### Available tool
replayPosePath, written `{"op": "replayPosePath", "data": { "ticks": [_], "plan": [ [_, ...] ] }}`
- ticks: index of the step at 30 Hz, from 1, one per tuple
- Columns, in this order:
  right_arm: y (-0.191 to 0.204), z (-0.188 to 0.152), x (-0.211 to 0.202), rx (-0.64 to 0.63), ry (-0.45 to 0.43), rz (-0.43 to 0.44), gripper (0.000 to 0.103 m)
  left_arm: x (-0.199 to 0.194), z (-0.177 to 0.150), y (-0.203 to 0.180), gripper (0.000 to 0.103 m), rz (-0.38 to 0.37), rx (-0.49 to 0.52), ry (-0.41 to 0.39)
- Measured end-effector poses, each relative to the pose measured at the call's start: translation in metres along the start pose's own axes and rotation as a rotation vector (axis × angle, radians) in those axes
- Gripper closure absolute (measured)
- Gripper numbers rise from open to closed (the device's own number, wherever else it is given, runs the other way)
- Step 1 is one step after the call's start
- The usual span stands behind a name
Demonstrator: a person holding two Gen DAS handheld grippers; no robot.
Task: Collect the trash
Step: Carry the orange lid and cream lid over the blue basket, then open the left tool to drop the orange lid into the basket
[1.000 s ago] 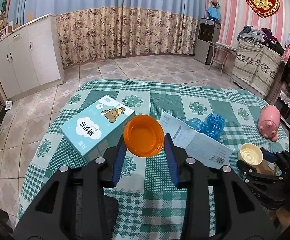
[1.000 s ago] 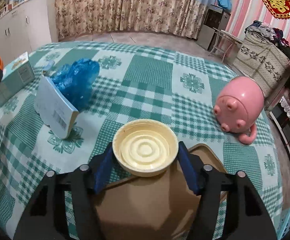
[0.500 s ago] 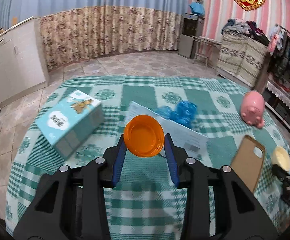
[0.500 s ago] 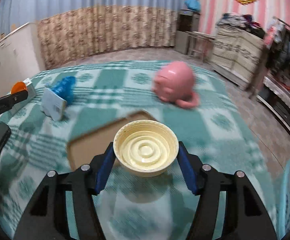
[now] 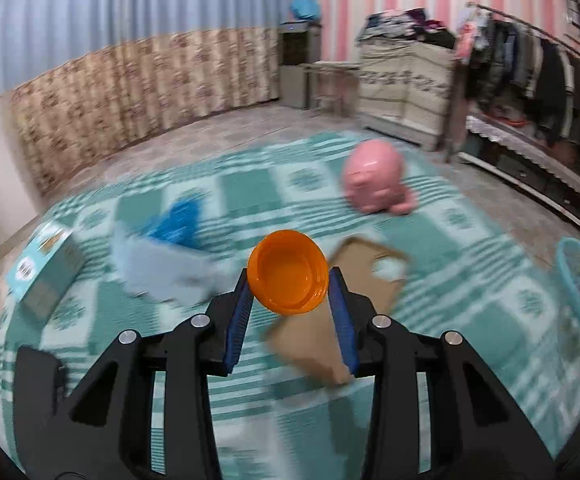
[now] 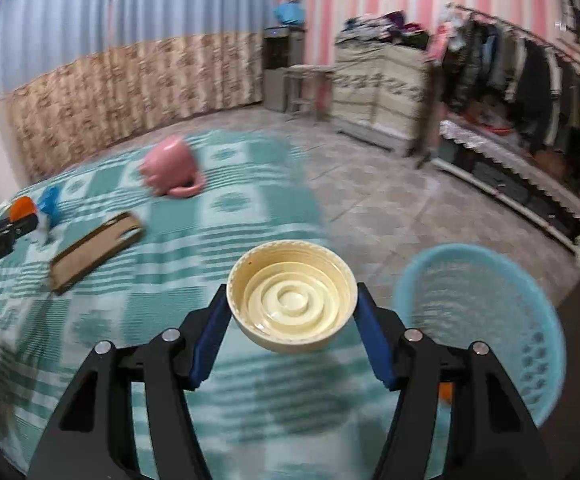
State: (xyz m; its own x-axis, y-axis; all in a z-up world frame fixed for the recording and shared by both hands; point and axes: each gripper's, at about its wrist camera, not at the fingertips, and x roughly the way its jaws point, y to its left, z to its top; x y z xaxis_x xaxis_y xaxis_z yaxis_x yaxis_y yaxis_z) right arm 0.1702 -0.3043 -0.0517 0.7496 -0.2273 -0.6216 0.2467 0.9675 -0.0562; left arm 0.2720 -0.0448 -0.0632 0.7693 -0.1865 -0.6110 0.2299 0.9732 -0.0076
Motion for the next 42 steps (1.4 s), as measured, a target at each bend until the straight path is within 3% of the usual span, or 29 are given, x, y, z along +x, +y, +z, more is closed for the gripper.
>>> {"op": "replayPosePath", "data": {
  "ticks": [4,8,12,20,32,42],
  "plan": [
    [-0.052,-0.001,-0.014,0.041,-0.023,-0.086,0.042,-0.001,0.015,-0.051,0.066,-0.120,-0.005,-0.014],
    [-0.099,-0.008,-0.021,0.090,-0.019,-0.159,0.042,0.004,0.022,-0.108,0.066,-0.189,0.044,-0.023],
    [-0.136,-0.020,-0.022,0.142,-0.008,-0.202,0.042,0.014,0.017,-0.171,0.066,-0.257,0.113,-0.004],
    [-0.186,-0.040,-0.022,0.210,0.003,-0.251,0.042,0.024,0.000,-0.261,0.066,-0.384,0.221,0.053],
    [-0.234,-0.065,-0.029,0.298,0.014,-0.328,0.042,0.022,-0.010,-0.353,0.066,-0.531,0.365,0.069],
    [-0.247,-0.074,-0.028,0.326,0.021,-0.337,0.042,0.035,-0.010,-0.389,0.066,-0.542,0.420,0.086]
  ]
}}
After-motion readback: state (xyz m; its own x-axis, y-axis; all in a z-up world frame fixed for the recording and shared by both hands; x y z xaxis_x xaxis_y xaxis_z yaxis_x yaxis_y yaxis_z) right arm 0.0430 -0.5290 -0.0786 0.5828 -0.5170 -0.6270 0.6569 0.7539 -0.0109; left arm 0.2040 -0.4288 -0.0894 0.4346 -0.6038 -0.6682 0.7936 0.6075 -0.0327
